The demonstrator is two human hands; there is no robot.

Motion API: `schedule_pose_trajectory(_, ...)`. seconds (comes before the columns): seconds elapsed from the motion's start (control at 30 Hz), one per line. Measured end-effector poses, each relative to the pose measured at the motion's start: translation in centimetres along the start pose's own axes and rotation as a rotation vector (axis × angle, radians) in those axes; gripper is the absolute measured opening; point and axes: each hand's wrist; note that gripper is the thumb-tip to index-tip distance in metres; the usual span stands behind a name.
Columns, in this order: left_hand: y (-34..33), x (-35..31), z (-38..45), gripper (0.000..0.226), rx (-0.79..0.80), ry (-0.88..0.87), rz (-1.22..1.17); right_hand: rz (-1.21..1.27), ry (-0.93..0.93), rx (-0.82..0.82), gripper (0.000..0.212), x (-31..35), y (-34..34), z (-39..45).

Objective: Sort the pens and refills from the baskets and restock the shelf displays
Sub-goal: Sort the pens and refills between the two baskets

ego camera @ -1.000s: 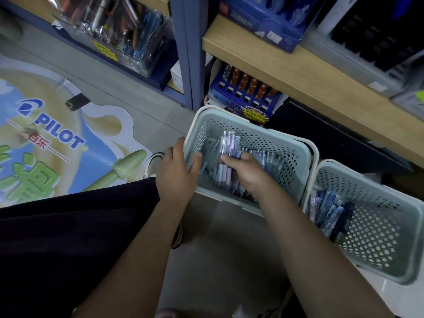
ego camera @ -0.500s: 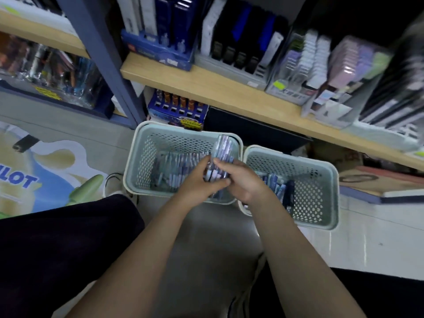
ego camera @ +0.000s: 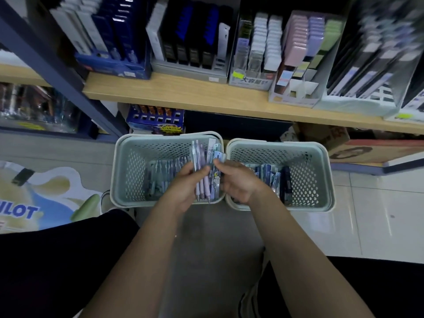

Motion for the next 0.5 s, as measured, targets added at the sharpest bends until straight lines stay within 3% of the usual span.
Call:
schedule_pose_trajectory(0.03, 0.0, 0.0, 0.2, 0.052, -0.020, -0.002, 0.018, -0.008, 0.011, 0.010, 0.068, 0.0, 0.0, 0.0)
schedule_pose_trajectory(0.13, 0.0, 0.1, 0.5, 0.116, 0.009, 0.000, -0.011, -0.034, 0.032, 0.035, 0.077, -0.1, 0.1, 0.0)
schedule_pose_trajectory(0.17, 0.1, 0.1, 0.7, 0.123, 0.019, -0.003, -0.039, -0.038, 0.036, 0.044, 0.078, 0.1, 0.0, -0.2)
schedule_pose_trajectory(0.43, 0.5, -0.3, 0.9, 0.132, 0.039, 0.036, -0.099, -0.096, 0.045, 0.033, 0.066, 0.4, 0.1, -0.1)
schedule_pose_trajectory(0.5, 0.2, -0.5, 0.6, 0.116, 0.021, 0.042, -0.116, -0.095, 0.053, 0.028, 0.066, 0.4, 0.0, -0.1)
Point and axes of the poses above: each hand's wrist, its own z-axis towards the middle knuckle, its own y-axis out of the back of the hand, x = y × z, and after that the axes turned 8 degrees about y, right-handed
